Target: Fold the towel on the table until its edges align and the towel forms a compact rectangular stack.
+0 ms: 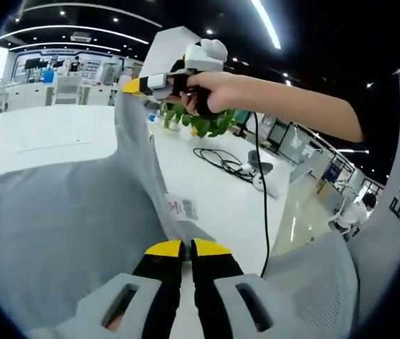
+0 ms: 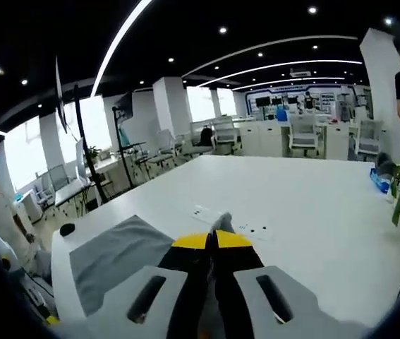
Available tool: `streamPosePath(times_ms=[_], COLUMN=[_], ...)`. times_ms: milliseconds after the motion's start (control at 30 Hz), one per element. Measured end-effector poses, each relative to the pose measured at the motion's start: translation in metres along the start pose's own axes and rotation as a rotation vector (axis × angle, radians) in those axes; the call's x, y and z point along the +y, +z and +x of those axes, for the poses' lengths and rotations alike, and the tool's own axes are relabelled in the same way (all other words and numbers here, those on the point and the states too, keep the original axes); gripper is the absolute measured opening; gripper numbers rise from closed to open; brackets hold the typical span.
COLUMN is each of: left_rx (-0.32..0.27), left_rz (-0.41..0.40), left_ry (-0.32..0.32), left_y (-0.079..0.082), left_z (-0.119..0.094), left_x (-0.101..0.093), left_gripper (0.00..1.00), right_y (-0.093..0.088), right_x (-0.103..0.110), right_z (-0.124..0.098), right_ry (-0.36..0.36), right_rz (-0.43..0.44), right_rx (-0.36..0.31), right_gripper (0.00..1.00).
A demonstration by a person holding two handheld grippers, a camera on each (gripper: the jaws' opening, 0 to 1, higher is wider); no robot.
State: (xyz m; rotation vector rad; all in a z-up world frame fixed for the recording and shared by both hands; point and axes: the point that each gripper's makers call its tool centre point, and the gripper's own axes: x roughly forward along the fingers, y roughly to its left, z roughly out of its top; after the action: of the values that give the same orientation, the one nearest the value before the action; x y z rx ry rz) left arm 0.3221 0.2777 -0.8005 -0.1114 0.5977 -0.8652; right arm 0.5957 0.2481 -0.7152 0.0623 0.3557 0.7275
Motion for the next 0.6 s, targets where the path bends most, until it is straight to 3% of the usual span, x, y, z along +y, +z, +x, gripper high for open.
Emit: streamPosePath(times_ms=[367,500,600], left_rx=[-0.061,-0.075,-0.106], left_rz=[0.003,0.011,0.015], left_ry=[0.077,0.097,0.105], left_y=[0.018,0.025,0.033], left_z=[-0.039,-0.054,-0.071], left_x=[0.027,0.032,0.034], left_gripper=[0.04,0.04,0.04], right_y=[0.026,0.039,0.041], right_x=[0.024,0.046,0.051], right_z=[0.025,0.029,0.034], right_ry=[0.034,0.054,0.062], right_rz=[-0.053,-0.074,-0.072], right_rx=[-0.023,-0.033,-0.04], right_gripper=[0.0,0.0,0.0])
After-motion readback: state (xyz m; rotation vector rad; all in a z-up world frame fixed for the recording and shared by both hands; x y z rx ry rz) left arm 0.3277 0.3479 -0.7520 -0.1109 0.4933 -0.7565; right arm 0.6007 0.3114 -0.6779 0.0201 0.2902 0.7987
